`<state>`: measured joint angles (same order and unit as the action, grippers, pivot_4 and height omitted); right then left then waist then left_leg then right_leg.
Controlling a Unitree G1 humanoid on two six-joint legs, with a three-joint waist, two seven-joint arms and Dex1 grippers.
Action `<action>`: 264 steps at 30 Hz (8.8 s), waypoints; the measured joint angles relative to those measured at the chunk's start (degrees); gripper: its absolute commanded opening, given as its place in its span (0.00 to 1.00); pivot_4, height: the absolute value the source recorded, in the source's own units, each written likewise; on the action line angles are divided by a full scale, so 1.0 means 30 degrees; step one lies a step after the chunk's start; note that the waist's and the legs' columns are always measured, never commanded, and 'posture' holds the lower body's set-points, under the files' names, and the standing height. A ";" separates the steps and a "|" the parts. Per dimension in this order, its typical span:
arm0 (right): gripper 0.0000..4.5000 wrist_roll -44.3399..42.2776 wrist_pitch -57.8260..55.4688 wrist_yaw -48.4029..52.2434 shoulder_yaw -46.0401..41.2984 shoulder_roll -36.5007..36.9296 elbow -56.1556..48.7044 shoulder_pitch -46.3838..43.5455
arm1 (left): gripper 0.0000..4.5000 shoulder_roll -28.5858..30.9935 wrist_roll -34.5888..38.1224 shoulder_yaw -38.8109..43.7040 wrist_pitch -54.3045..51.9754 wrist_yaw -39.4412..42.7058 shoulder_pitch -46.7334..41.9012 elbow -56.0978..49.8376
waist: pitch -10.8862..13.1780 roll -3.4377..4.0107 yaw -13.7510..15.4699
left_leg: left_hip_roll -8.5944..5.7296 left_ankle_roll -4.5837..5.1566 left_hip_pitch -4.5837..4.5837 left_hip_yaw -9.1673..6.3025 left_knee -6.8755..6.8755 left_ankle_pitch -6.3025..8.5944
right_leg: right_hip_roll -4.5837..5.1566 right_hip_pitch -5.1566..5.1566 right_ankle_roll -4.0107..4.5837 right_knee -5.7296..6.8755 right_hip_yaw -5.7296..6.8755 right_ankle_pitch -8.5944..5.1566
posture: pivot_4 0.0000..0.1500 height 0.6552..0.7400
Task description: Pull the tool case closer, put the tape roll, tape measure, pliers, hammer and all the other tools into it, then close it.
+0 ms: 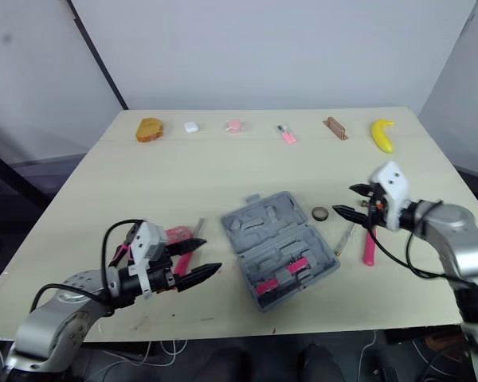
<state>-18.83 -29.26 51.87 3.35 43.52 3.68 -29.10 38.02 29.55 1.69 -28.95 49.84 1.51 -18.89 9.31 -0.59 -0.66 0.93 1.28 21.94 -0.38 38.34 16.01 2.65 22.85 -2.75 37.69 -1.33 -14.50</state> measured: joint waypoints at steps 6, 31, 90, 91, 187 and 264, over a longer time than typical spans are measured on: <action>0.00 0.3377 0.1427 0.2492 0.4623 -0.0979 0.3312 -0.2717 | 0.06 -0.0166 -0.1853 -0.1442 0.1100 0.0740 -0.1393 0.3281 | 0.0001 0.0001 -0.0020 | 0.0024 -0.0013 0.0294 -0.0010 0.0032 -0.0007 | 0.0040 0.0281 -0.0005 0.0042 0.0014 0.0007 | 1.00 1.00; 0.00 1.1156 0.8626 0.4899 0.8768 -0.5177 1.4239 -0.8798 | 0.01 -0.2998 -0.6043 -0.4370 0.2558 0.0167 -0.4257 0.7167 | -0.0003 0.0009 -0.0006 | -0.0078 -0.0016 0.0267 -0.0028 0.0061 -0.0010 | 0.0077 0.0265 -0.0014 0.0094 0.0030 0.0013 | 1.00 1.00; 0.00 0.8884 0.1445 0.6253 0.5858 -0.2318 0.0607 0.0525 | 0.01 -0.1650 -0.8739 -0.5246 0.5195 0.5138 -0.7791 1.1000 | -0.0026 0.0025 0.0048 | -0.0097 -0.0011 0.0270 -0.0086 0.0126 -0.0008 | 0.0062 0.0222 -0.0020 0.0111 0.0061 0.0014 | 1.00 1.00; 0.00 0.8811 0.1432 0.6212 0.5858 -0.2239 0.0587 0.0558 | 0.01 -0.1700 -0.8748 -0.5261 0.5176 0.5131 -0.7783 1.0975 | -0.0026 0.0025 0.0047 | -0.0098 -0.0011 0.0270 -0.0087 0.0127 -0.0008 | 0.0061 0.0222 -0.0021 0.0111 0.0061 0.0014 | 1.00 1.00; 0.00 0.6366 -0.1956 0.4175 0.5692 -0.0370 -0.5315 0.4923 | 0.01 -0.0283 -0.7914 -0.5169 0.2920 0.4400 -0.2561 0.4511 | -0.0042 0.0018 -0.0027 | -0.0081 -0.0007 0.0259 -0.0110 0.0144 -0.0006 | 0.0052 0.0211 -0.0024 0.0117 0.0066 0.0014 | 1.00 1.00; 0.45 0.7558 0.1688 0.3142 0.9389 -0.4003 1.3415 -0.9643 | 1.00 -0.1670 0.4970 0.3790 0.3520 0.4212 0.1233 -0.0608 | -0.0086 -0.0059 -0.0103 | 0.0040 -0.0018 0.0286 -0.0014 0.0058 -0.0007 | 0.0052 0.0282 0.0008 0.0078 0.0044 0.0003 | 1.00 1.00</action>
<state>3.85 -24.20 61.29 31.51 31.52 43.92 -58.03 33.01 44.47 13.05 -18.39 62.47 5.21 -20.71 9.05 -0.76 -0.97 1.05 1.23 22.80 -0.42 38.52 15.99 2.80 23.69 -2.73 37.92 -1.20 -14.50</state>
